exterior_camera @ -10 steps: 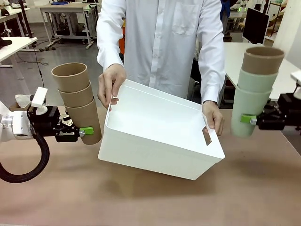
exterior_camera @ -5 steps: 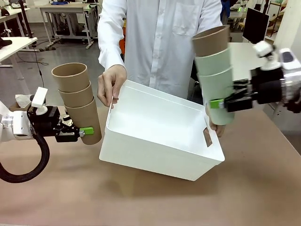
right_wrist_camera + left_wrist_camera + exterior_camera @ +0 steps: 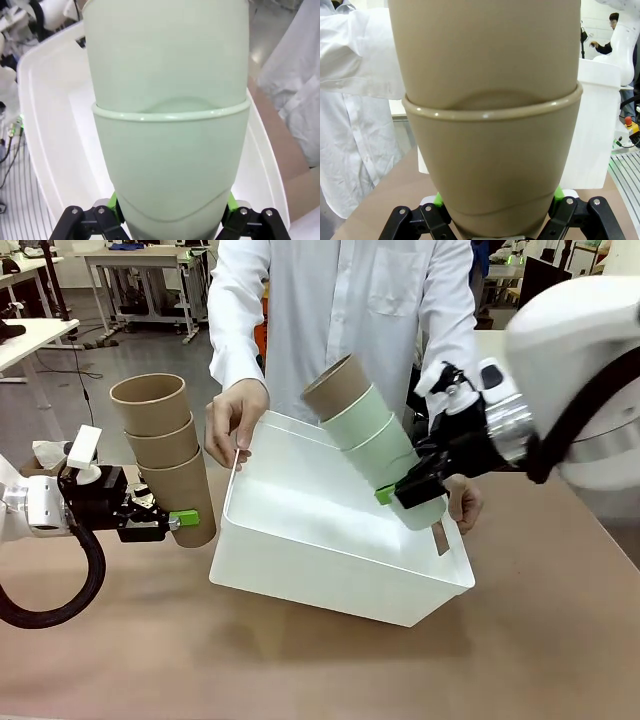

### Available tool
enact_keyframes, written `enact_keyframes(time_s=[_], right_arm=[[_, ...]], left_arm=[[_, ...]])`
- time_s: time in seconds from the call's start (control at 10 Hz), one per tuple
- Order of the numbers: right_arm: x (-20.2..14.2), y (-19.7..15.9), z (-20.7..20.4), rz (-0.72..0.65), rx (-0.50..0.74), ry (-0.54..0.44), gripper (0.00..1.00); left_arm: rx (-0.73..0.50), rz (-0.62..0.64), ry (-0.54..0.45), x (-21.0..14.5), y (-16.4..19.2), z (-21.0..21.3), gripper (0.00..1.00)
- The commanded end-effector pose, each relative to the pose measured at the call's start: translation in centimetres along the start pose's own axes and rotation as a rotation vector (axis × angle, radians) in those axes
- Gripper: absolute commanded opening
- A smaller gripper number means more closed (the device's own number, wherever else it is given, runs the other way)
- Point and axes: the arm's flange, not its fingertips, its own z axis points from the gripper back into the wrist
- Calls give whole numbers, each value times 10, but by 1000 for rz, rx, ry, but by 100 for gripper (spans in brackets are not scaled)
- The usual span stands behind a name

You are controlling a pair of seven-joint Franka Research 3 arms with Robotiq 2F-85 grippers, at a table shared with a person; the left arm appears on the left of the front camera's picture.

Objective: Stack the cups and store them in the basket.
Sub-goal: Place the stack of Reusable plastic cups into the Pantry Basket.

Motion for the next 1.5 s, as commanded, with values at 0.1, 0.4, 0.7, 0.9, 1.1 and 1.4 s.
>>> enact_keyframes(time_s=[0.1,0.4,0.7,0.9,1.1,1.4], right_arm=[[3,7,-19,-23,-43,131,84],[-20,23,-37,-1,-53,253,84],[-27,32,-61,60,-65,335,84],[-15,30,-89,97,-57,376,84],[-4,32,-110,147,-40,390,84],[6,17,-134,171,-21,384,84]], left_arm=[[-6,-14,-6,4,0,0,83],[-6,-14,-6,4,0,0,83],[-6,-14,-6,4,0,0,83],[-6,-14,-6,4,0,0,83],[-6,-14,-6,4,0,0,83],[-6,-14,-6,4,0,0,83]])
